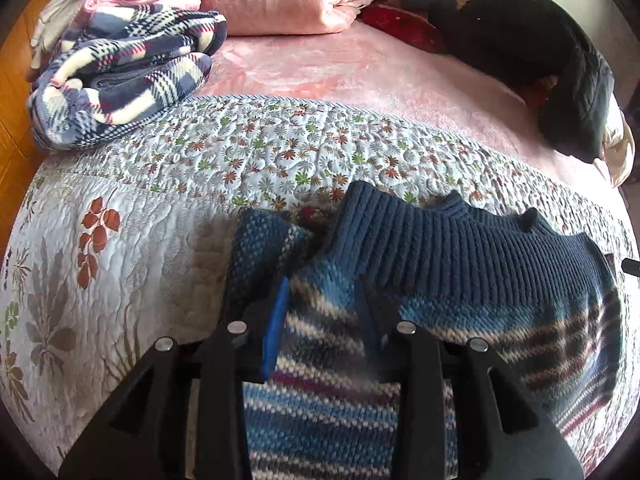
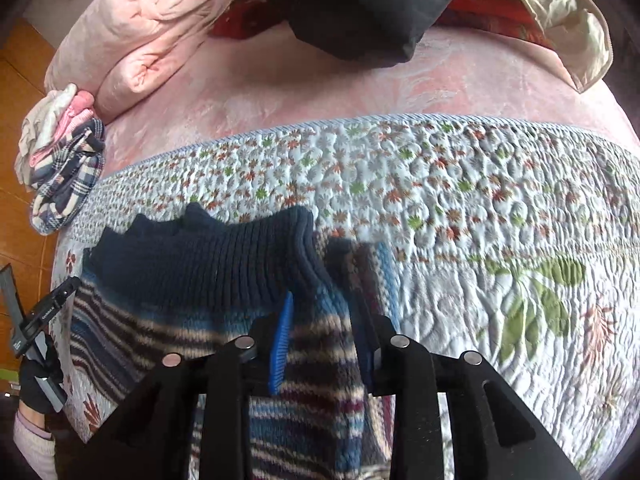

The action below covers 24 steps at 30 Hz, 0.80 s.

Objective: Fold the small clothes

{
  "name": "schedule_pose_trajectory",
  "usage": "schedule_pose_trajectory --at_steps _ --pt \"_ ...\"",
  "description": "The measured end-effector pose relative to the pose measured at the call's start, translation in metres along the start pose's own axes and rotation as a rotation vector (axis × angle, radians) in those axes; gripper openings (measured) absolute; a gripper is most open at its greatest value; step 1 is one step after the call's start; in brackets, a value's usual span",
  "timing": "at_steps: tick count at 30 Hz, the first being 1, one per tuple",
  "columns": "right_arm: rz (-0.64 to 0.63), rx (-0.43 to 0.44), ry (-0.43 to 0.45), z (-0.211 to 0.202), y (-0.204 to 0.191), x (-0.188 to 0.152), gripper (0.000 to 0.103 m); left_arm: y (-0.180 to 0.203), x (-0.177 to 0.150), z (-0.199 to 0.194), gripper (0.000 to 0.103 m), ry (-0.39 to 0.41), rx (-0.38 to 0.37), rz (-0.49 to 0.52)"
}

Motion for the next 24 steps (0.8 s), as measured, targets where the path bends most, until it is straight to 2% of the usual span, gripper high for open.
schedule_pose_trajectory --at_steps 4,5,9,13,17,19,24 --pt "-0.013 0.024 -0.047 -0.010 0.009 -0.053 0.036 0.018 -0.041 -0.022 0.041 -0.053 -0.009 0.042" --pt "-0.008 0.034 -0.060 -0.010 0.012 -0.069 0.036 0.022 -0.052 -0.025 0.045 -0.078 -0.015 0.041" --pt "0.009 0.079 -0.095 -0.001 0.021 -0.112 0.037 0.027 -0.086 -0.028 0.050 -0.129 -0.069 0.004" --pt "0.038 0.071 -0.153 0.022 0.027 -0.127 0.038 0.029 -0.099 -0.017 0.051 -0.163 -0.064 -0.004" --pt "0.068 0.077 -0.195 0.043 0.029 -0.129 0.038 0.022 -0.101 0.006 0.051 -0.214 -0.111 -0.079" --pt "0.054 0.088 -0.210 0.046 0.025 -0.131 0.014 0.019 -0.102 0.014 0.051 -0.224 -0.109 -0.083" --pt "0.027 0.033 -0.197 0.036 0.020 -0.133 0.011 0.018 -0.105 0.025 0.051 -0.240 -0.076 -0.039"
Point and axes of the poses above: each gripper's, at about its wrist camera, not at the fingertips, and z roughly the way its jaws point, y to its right, x to its top, the point moved 4 cm from there along z, roughly the way its jaws point, and after that the axes turned 13 degrees about -y, right-handed, at the moved point
